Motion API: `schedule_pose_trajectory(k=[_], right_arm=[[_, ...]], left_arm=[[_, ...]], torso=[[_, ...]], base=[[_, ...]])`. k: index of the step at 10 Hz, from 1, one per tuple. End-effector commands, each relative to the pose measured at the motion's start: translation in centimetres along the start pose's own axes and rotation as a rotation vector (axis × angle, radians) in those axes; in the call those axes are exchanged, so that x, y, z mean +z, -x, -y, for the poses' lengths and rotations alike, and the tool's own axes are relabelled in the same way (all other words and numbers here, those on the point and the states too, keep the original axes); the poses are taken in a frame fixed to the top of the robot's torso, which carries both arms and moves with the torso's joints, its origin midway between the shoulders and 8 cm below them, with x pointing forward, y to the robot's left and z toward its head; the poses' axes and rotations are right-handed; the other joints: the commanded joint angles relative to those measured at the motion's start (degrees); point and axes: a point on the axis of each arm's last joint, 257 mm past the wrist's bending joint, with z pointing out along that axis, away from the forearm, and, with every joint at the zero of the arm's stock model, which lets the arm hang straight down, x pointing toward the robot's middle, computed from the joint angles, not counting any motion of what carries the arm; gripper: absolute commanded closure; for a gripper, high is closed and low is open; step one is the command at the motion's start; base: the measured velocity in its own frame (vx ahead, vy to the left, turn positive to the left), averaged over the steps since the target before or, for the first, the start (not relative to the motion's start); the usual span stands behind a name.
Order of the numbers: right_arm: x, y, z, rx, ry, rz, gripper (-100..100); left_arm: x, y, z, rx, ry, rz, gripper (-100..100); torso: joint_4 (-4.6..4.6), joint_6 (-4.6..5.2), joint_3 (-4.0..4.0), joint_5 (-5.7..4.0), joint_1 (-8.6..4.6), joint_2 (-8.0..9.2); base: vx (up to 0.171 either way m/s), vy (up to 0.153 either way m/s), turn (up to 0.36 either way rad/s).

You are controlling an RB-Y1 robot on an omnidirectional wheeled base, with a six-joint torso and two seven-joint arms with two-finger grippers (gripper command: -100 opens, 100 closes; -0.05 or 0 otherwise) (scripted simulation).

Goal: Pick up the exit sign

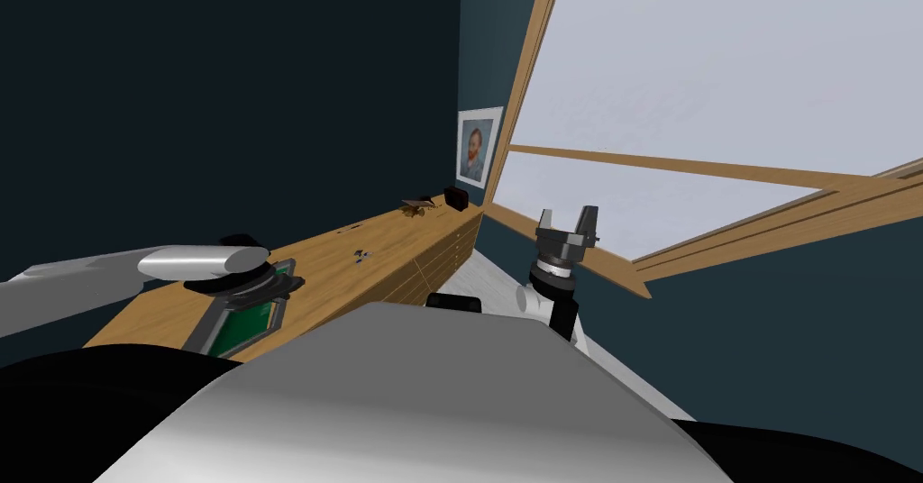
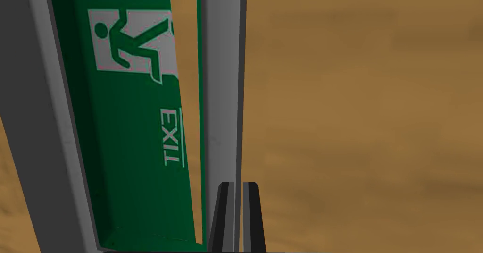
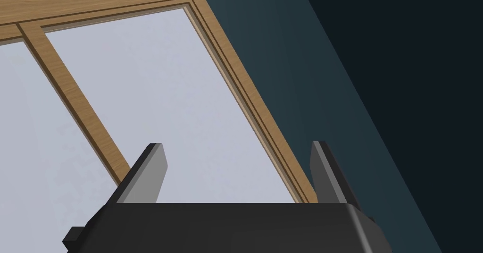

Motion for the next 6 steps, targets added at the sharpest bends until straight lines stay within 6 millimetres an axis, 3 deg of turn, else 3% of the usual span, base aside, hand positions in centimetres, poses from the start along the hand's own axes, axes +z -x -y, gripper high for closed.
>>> schedule_pose_trajectory(k=[1,2,3,4,5,6], right_arm=[[0.0,0.0,0.0,0.0,0.0,0.0,0],[0.0,0.0,0.0,0.0,0.0,0.0,0],[0.0,0.0,0.0,0.0,0.0,0.0,0],[0.0,0.0,0.0,0.0,0.0,0.0,0],[0.0,0.0,0.0,0.0,0.0,0.0,0],[0.0,0.0,0.0,0.0,0.0,0.0,0]], left_arm=[[0.0,0.0,0.0,0.0,0.0,0.0,100],[0.0,0.0,0.0,0.0,0.0,0.0,0],[-0.9,-0.1,-0.2,0.007,-0.014,0.005,100],[-1.7,-0.2,-0.7,0.006,-0.014,0.007,100],[-1.2,-0.1,-0.4,0.009,-0.012,0.006,100],[-1.4,-0.1,-0.5,0.008,-0.012,0.006,0]], torso=[[0.0,0.0,0.0,0.0,0.0,0.0],[0.0,0.0,-0.02,-0.02,-0.02,-0.04],[-0.01,0.0,-0.03,-0.02,-0.03,-0.06],[0.01,0.05,-0.03,-0.08,-0.03,-0.08],[0.02,0.06,-0.01,-0.09,-0.03,-0.03],[0.02,-0.02,0.0,-0.07,-0.05,-0.02]], base=[[0.0,0.0,0.0],[0.0,0.0,0.0],[-0.006,0.016,-0.051],[-0.029,0.029,-0.059],[-0.015,0.015,-0.022],[0.0,0.0,0.0]])
